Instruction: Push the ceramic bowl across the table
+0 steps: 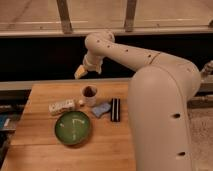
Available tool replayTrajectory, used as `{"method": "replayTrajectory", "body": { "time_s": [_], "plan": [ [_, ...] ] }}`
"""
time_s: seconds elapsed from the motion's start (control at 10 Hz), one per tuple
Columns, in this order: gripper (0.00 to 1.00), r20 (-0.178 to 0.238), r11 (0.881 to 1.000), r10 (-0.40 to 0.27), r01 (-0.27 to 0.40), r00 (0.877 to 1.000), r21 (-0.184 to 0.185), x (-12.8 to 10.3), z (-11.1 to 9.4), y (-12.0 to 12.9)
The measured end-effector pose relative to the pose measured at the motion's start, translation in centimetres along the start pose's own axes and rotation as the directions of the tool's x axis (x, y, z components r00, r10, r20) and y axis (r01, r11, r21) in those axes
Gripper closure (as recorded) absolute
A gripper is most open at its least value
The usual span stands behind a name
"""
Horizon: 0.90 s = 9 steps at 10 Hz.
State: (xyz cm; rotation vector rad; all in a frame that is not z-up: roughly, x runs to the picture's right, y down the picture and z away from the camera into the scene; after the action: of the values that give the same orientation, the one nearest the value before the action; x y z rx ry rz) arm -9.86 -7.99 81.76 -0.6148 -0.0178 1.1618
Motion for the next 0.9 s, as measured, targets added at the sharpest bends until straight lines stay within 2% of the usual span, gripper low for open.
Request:
{"method": "replayTrajectory", "body": {
  "time_s": [0.7,0.8,0.9],
  "plan": [
    [0.94,0.0,1.0,0.0,0.0,1.0,0.0,0.0,0.0,0.0],
    [0.99,0.0,1.0,0.0,0.0,1.0,0.0,0.0,0.0,0.0],
    [1.0,0.0,1.0,0.0,0.0,1.0,0.0,0.0,0.0,0.0]
  ]
}}
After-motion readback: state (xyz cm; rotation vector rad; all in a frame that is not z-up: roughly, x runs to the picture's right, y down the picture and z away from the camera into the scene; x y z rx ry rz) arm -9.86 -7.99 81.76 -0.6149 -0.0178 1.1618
